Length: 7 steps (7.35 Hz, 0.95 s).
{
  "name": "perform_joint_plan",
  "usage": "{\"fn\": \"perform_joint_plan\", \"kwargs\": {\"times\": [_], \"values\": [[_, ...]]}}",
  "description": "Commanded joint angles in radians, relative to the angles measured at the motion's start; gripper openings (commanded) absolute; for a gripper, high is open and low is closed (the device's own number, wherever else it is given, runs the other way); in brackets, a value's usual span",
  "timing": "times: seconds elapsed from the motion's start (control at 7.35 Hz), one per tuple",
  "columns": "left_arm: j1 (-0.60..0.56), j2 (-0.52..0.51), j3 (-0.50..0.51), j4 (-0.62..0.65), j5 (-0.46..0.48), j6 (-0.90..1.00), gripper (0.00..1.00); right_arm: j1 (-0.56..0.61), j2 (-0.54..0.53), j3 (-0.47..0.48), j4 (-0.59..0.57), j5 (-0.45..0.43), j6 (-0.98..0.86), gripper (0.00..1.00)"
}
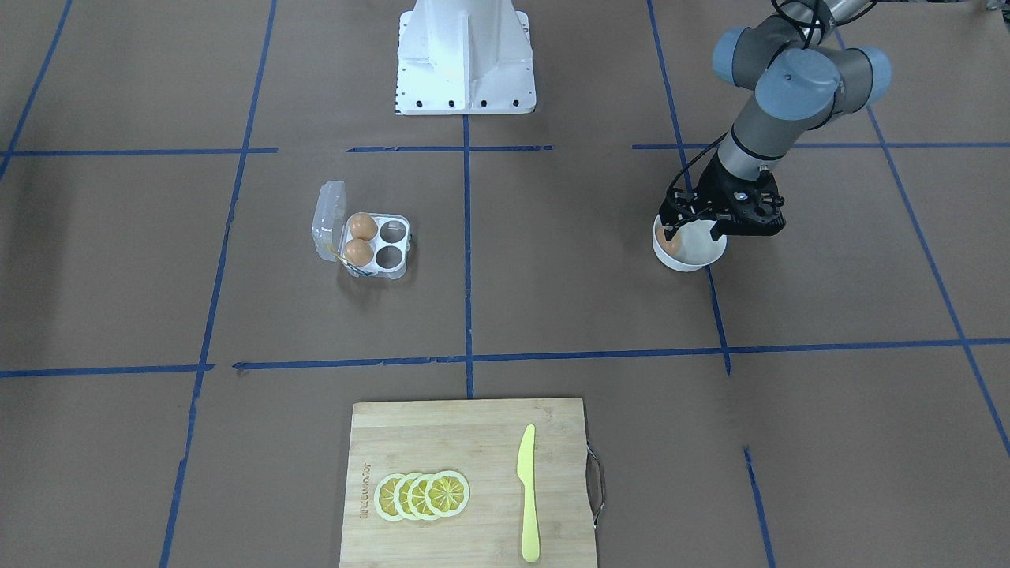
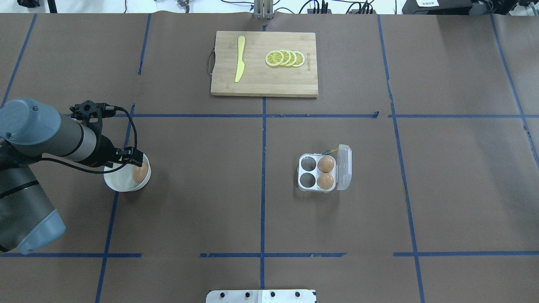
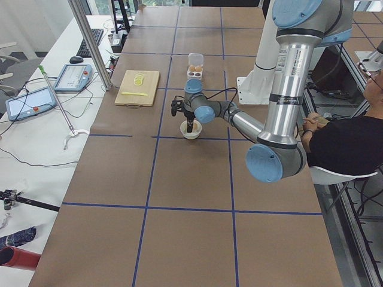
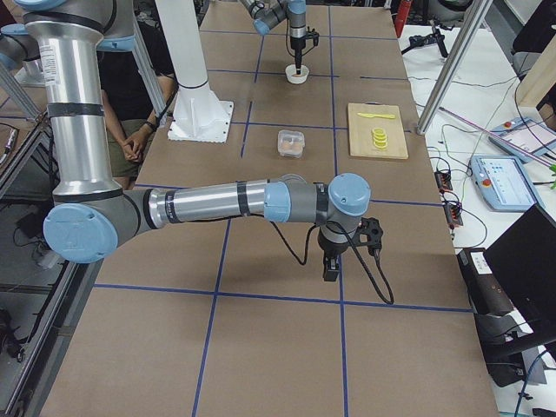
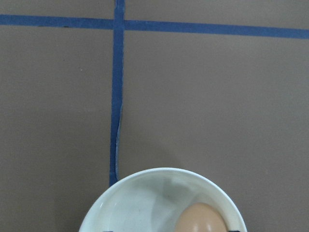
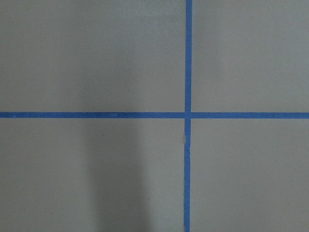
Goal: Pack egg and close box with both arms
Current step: 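Lower the left gripper into the bowl and close it on the egg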
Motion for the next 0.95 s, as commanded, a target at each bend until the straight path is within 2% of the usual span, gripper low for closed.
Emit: {"fn": "perform_joint_plan", "kwargs": {"times": [0.0,0.82], "values": [[0.019,0.000,-0.001,-0.001,-0.001,0.000,0.84,0.000,-0.001,0.001,0.000,0.000,0.000,1.00],[0.035,-0.009,0.022,0.002,0.022,0.000,0.78,0.002,-0.001,0.000,0.001,0.000,0.000,1.00]]}}
